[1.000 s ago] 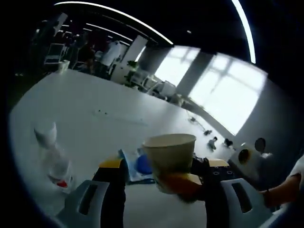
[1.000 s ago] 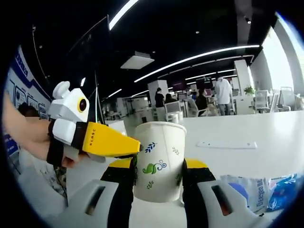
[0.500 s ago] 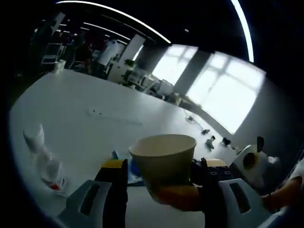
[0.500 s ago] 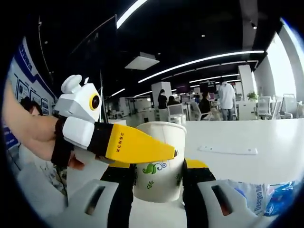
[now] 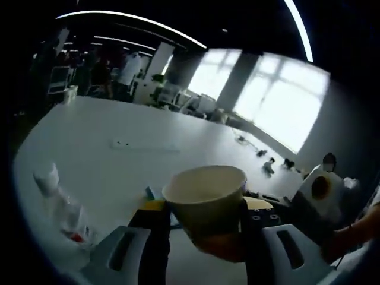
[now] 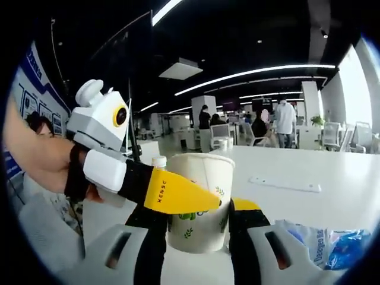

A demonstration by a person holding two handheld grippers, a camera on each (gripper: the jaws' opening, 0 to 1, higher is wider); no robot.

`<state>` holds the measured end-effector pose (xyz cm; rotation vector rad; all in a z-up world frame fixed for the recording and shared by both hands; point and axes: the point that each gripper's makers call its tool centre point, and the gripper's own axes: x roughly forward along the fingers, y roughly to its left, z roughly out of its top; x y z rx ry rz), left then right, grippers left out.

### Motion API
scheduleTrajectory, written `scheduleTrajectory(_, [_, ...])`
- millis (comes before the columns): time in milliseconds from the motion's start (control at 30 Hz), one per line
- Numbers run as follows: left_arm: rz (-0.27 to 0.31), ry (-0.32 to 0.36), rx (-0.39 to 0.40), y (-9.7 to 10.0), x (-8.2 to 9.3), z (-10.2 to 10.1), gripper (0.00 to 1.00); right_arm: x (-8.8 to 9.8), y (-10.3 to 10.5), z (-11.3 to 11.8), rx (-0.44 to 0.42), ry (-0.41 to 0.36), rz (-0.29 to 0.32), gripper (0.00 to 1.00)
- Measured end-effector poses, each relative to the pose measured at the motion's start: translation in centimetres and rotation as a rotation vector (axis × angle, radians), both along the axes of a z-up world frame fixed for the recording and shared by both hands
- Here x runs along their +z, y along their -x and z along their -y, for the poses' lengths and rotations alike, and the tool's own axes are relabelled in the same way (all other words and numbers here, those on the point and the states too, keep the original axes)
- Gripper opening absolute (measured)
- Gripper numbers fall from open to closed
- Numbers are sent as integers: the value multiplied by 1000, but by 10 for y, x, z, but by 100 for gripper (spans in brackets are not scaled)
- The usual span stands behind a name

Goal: Arrange the tabletop items into an orderly group along one side of the table until the central work area is clear of visible clutter.

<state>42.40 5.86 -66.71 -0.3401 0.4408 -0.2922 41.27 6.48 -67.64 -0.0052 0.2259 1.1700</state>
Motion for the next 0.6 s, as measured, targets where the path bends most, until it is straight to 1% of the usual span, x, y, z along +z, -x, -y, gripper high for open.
scheduleTrajectory(67, [14, -68, -16, -1, -1, -2, 42, -4, 0, 0, 10, 23, -10, 38])
scheduleTrajectory(133, [29, -134, -42, 0, -2, -2, 41, -9, 1, 0, 28, 40, -46, 38])
scheduleTrajectory(167, [32, -128, -39, 1, -1, -1, 41, -9, 1, 0, 26, 42, -48, 38])
scheduleTrajectory(200, [31, -128, -38, 0, -1, -5, 41, -9, 1, 2, 24, 40, -46, 38])
scheduleTrajectory(267, [36, -133, -31, 0, -2, -10, 40, -12, -1, 5, 18, 42, -72, 38])
scheduleTrajectory(367, [38, -153, -28, 1, -4, -14, 40, -16, 0, 11, 12, 47, -84, 39])
scheduleTrajectory(600, [44, -189, -16, 3, -9, -23, 40, -19, 3, 20, 14, 57, -97, 40])
